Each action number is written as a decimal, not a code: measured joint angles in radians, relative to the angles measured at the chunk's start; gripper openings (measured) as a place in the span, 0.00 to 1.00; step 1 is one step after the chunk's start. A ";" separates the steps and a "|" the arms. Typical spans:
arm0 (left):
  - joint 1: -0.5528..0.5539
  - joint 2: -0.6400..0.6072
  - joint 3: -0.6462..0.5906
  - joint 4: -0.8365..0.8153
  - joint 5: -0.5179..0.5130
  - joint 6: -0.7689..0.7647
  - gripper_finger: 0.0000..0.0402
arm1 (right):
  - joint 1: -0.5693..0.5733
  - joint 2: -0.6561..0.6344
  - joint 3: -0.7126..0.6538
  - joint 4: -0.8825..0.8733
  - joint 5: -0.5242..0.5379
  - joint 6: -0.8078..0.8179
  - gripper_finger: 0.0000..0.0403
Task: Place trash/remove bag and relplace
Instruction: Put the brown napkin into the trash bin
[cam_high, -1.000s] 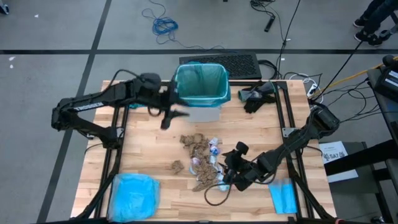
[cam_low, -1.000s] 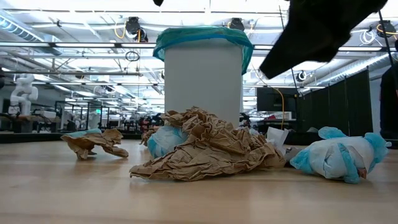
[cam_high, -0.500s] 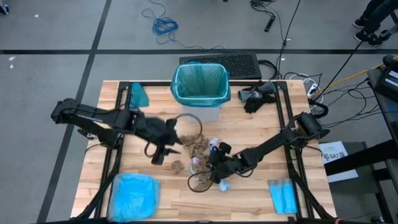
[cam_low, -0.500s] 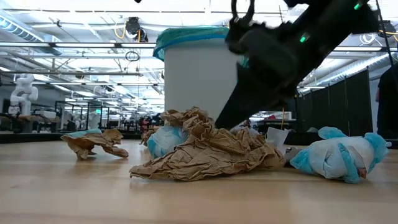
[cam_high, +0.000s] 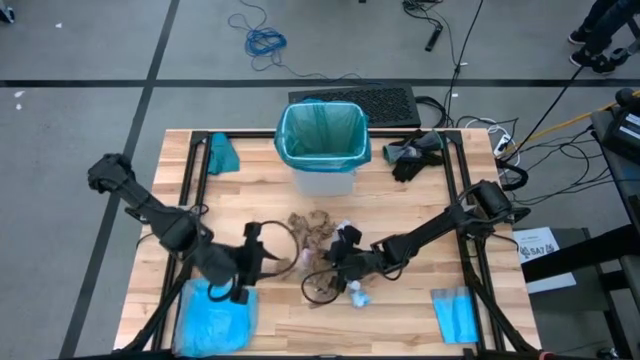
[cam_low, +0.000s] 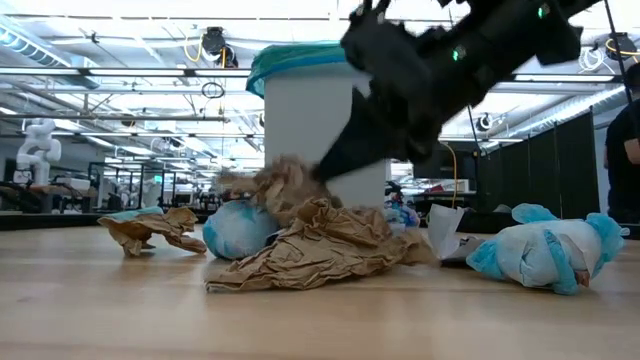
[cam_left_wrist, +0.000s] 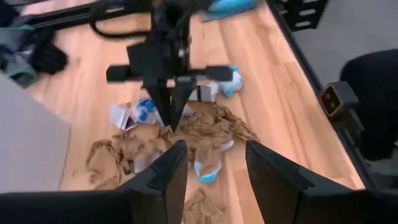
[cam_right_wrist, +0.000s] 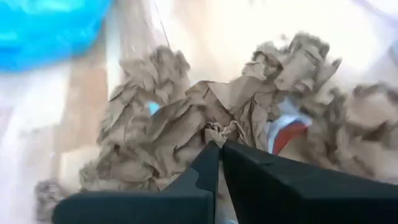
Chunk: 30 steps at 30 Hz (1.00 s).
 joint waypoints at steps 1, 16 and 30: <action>-0.020 0.000 -0.011 0.000 -0.033 -0.021 0.40 | 0.000 -0.015 0.000 0.005 0.001 -0.013 0.02; -0.101 0.000 -0.266 0.169 -0.223 -0.234 0.40 | -0.089 -0.453 0.010 -0.004 0.083 -0.395 0.00; -0.080 0.026 -0.343 0.285 -0.250 -0.234 0.40 | -0.400 -0.547 0.189 -0.130 0.014 -0.574 0.00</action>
